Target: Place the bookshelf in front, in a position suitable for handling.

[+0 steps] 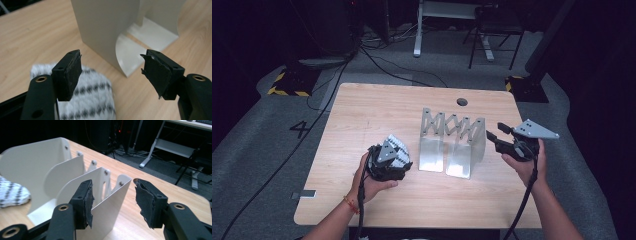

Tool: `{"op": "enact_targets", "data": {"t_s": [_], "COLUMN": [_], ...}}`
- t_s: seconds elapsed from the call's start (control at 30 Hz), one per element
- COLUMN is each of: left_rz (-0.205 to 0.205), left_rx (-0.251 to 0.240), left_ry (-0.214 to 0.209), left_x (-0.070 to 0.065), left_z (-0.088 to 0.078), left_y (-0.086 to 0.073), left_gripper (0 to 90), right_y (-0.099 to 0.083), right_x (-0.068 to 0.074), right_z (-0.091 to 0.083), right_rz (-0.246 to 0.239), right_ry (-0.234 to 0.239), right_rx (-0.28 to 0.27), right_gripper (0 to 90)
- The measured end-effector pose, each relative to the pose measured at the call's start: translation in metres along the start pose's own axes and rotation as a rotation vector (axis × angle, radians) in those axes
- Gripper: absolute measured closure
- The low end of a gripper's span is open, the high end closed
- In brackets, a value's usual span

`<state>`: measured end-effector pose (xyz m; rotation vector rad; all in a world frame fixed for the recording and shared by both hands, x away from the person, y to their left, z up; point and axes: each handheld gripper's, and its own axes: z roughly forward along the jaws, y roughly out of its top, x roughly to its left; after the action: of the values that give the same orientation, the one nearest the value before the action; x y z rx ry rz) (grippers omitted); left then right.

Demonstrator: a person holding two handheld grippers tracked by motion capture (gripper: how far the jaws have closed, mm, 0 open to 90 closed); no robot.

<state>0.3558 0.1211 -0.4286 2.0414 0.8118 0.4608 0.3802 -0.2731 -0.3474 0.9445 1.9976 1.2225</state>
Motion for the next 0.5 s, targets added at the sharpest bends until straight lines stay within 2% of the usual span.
{"op": "enact_targets", "data": {"t_s": [0.07, 0.1, 0.13, 0.2, 0.3, 0.37, 0.43, 0.47, 0.5], "left_rz": [-0.008, -0.013, -0.026, -0.030, -0.016, -0.025, -0.024, -0.029, -0.041], "left_rx": [-0.035, -0.047, -0.048, -0.057, -0.062, -0.064, -0.059, -0.046, -0.047], "left_ry": [0.010, 0.012, 0.029, 0.032, 0.044, 0.028, 0.035, 0.066, 0.064], "left_x": [0.000, 0.001, 0.002, 0.001, -0.001, -0.005, -0.006, -0.007, -0.006], "left_z": [0.003, 0.005, 0.010, 0.016, 0.021, 0.028, 0.030, 0.035, 0.037], "left_y": [0.011, 0.016, 0.025, 0.033, 0.039, 0.045, 0.046, 0.048, 0.049], "left_gripper": [30.1, 30.5, 30.9, 30.0, 31.1, 31.2, 32.0, 33.4, 33.6], "right_y": [0.007, 0.014, 0.016, 0.020, 0.023, 0.022, 0.021, 0.020, 0.019], "right_x": [-0.006, -0.014, -0.016, -0.021, -0.028, -0.032, -0.034, -0.037, -0.037], "right_z": [0.007, 0.015, 0.018, 0.025, 0.041, 0.051, 0.055, 0.063, 0.065], "right_rz": [-0.023, -0.016, -0.023, -0.028, -0.054, -0.053, -0.043, -0.041, -0.042], "right_ry": [-0.002, 0.029, 0.029, 0.059, 0.069, 0.086, 0.092, 0.110, 0.109], "right_rx": [0.017, 0.040, 0.044, 0.048, 0.090, 0.102, 0.101, 0.101, 0.101], "right_gripper": [49.9, 51.1, 52.2, 54.9, 56.9, 57.0, 58.0, 59.1, 59.3]}}
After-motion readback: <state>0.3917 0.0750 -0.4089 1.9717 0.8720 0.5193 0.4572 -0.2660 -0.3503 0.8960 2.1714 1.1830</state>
